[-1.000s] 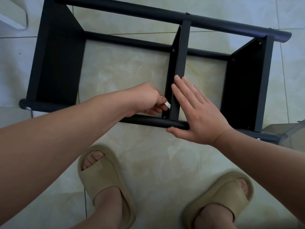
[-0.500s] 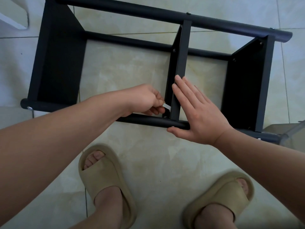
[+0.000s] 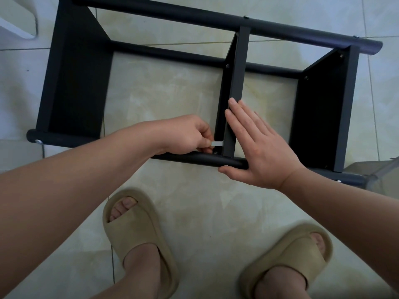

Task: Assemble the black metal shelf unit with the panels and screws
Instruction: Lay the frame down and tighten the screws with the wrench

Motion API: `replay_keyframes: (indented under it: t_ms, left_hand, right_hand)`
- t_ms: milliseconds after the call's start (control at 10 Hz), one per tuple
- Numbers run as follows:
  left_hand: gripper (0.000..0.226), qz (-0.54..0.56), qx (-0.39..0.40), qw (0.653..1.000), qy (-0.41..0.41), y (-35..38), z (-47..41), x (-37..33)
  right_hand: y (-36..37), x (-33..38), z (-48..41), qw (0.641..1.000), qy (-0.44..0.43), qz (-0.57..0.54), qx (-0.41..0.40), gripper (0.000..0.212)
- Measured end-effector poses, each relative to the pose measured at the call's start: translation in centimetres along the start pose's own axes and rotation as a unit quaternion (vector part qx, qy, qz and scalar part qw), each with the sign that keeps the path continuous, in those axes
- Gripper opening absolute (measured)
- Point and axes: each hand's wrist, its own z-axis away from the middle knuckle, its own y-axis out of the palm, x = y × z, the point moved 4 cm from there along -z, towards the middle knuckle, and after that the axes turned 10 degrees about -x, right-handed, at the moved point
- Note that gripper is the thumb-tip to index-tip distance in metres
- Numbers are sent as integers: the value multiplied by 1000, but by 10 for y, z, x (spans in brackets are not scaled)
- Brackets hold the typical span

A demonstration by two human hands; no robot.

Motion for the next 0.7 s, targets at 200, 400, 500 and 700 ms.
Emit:
replay_keyframes:
  t_ms: [200,400,500,700]
  left_hand:
    - [18,-39,25,999,0,3,1,1]
    - [11,-42,-5,999,17,-4,-2,2]
    - [5,-126,-39,989,71,-12,-4,-2]
    - [9,-61,-49,993,91,-11,-6,-10]
  right_hand:
    - [-1,1,0,1000,2,-1,1,103]
    - [-1,1,0,1000,2,1,4,103]
    - [-1,0,0,1000,2,1,1,103]
    - [-1,0,0,1000,1,2,4,103]
